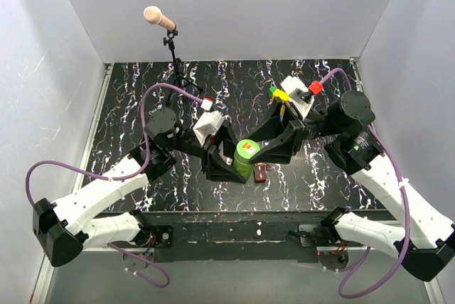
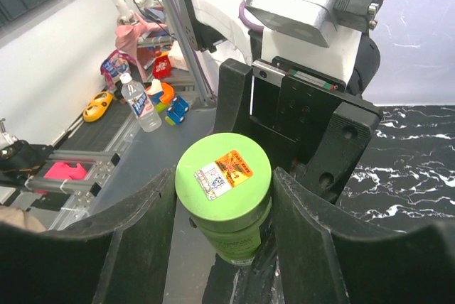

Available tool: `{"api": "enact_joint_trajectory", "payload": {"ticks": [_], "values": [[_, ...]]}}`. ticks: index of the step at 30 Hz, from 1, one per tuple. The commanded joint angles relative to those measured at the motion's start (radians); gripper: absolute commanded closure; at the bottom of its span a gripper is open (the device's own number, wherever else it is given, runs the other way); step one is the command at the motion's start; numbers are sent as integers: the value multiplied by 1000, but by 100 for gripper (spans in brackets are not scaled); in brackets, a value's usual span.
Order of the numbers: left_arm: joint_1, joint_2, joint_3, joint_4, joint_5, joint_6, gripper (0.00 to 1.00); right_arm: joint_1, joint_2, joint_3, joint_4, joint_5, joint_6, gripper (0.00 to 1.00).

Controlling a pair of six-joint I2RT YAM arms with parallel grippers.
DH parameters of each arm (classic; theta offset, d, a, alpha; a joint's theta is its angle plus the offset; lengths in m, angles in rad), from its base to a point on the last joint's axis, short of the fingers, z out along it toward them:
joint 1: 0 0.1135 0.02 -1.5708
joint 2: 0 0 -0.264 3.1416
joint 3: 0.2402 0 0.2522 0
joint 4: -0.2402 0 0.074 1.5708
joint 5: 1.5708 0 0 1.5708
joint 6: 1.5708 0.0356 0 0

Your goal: Sort the pills into containers

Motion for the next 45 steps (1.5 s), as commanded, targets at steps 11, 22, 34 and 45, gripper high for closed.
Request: {"api": "enact_joint_trajectory", "payload": {"ticks": [11,22,34,45], "values": [[0,-73,61,-156,-295,144,100,3,-17,65,-387,157,-217,59],[0,-105,89,-268,-679,224,100,11,27,119,-547,357,-213,70],[0,-40,130,-250,-943,211,100,40,61,179,-674,691,-177,75],[-7,39,146,-227,-1092,188,100,86,135,268,-794,898,-153,79]]}}
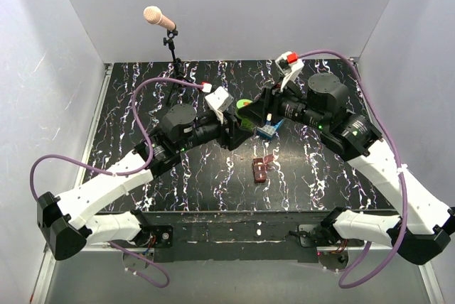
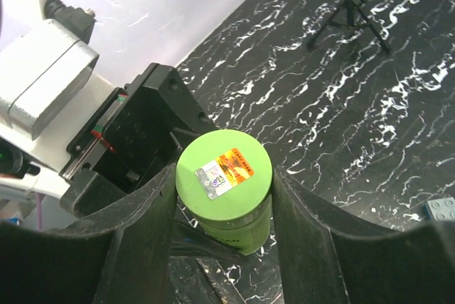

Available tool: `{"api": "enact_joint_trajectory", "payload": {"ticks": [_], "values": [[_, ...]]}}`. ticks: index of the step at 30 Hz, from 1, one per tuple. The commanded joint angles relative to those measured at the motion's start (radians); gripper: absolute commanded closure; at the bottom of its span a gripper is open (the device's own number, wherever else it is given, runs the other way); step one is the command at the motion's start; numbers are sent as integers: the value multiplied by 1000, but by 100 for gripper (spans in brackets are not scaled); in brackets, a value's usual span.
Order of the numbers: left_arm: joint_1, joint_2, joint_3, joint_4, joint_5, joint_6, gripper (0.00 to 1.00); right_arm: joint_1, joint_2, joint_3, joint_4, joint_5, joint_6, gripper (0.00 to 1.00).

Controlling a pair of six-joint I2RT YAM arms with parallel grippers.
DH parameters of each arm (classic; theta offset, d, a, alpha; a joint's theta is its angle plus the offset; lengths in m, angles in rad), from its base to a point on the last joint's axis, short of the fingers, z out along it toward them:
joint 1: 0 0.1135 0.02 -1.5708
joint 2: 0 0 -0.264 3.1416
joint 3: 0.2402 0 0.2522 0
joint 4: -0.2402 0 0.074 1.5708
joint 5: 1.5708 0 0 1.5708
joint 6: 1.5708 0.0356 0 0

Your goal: Sort the pills into containers

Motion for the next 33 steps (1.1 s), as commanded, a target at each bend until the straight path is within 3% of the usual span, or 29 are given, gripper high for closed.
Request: {"api": "enact_joint_trajectory", "payload": {"ticks": [1,8,11,16,24,29,33], "values": [[19,-8,67,133,-252,-32,100,42,11,36,-175,48,12,78],[17,-24,39,152,-277,-31,100,47,15,39,-178,57,9,74],[17,-21,45,123,-271,-32,100,45,11,34,-166,25,5,62],[17,-44,25,100,-267,-43,100,47,-30,16,-134,27,2,29],[19,-107,-25,15,-242,-43,100,45,-116,2,-134,16,-10,17],[17,-156,-41,-25,-51,0,100,30,-166,-27,-99,-111,-69,15],[17,-182,-41,-42,205,40,100,13,-186,-41,-56,-274,-115,15]]}}
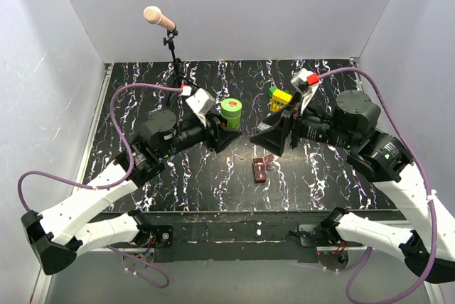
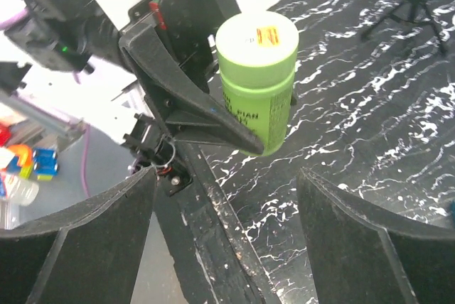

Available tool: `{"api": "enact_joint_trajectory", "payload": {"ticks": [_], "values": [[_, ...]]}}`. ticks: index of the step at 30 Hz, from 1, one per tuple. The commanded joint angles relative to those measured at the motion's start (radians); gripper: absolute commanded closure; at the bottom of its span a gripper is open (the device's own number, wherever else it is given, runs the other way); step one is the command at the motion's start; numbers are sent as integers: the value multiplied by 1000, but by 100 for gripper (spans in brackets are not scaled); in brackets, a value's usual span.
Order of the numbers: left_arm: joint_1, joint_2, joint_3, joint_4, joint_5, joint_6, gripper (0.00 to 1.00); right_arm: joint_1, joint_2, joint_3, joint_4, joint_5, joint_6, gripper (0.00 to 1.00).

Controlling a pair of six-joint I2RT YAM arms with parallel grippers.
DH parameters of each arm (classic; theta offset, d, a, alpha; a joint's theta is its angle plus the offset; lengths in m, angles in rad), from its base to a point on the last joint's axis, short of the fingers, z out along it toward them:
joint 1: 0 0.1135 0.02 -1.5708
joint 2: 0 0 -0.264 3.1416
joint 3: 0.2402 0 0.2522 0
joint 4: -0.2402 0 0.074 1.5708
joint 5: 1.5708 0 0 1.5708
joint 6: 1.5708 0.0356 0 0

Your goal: Sort the pills into containers

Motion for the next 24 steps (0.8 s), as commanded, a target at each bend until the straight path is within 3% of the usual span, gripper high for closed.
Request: {"api": "enact_joint_trajectory", "payload": {"ticks": [1,4,10,16,24], "values": [[0,-52,4,-3,329,60,100,-19,-19,-12,78,-224,-77,15],[0,-61,-6,28,503,66,100,-32,-20,-11,101,-338,-92,15],[0,-87,-32,118,678,49,100,-45,-33,12,123,-467,-122,15],[0,-48,-19,194,802,-1,100,-55,-57,-55,331,-616,-25,14],[0,9,2,255,893,-44,100,-55,-30,-116,558,-705,96,14]]}}
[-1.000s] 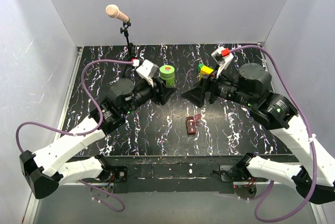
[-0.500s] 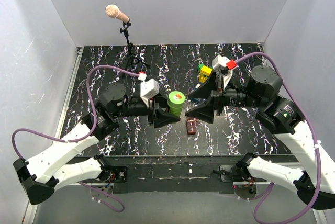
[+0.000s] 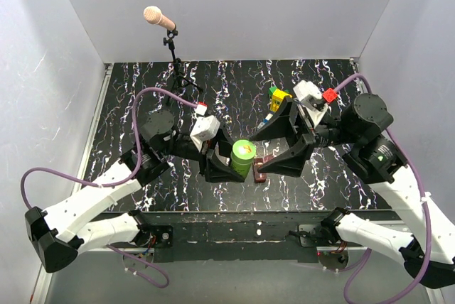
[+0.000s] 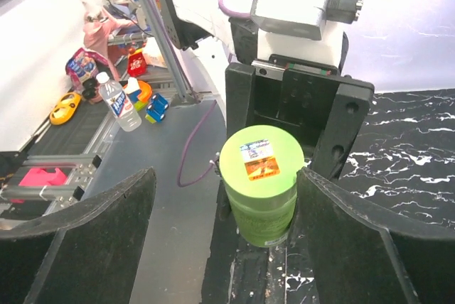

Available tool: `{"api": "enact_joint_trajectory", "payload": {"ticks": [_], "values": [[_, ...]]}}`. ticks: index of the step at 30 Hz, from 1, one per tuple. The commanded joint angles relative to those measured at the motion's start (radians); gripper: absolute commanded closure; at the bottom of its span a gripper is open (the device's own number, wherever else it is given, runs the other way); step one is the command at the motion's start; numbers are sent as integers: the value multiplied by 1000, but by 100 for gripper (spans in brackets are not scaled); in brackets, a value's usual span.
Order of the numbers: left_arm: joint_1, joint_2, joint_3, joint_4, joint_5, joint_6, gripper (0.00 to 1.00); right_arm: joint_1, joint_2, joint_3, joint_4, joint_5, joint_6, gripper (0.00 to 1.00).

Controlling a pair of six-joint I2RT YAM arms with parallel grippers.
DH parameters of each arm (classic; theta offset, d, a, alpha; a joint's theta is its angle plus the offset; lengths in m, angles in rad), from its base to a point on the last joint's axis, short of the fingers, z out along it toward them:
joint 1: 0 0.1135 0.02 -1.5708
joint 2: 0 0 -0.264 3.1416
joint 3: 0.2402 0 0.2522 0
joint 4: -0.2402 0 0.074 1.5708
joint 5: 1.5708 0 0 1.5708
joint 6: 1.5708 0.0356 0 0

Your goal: Sort the pills into containers

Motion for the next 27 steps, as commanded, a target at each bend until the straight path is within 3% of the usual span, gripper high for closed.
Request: {"api": "enact_joint_trajectory", "payload": {"ticks": [1,12,27], "values": [[1,4,36,79,72,-34,100,-4,25,-26,209,-83,92,14],[1,47,59,111,83,-48,100,-4,80,-58,358,-143,185,17],[1,60,79,116,52,-48,100,-3,77,-90,335,-140,161,26]]}}
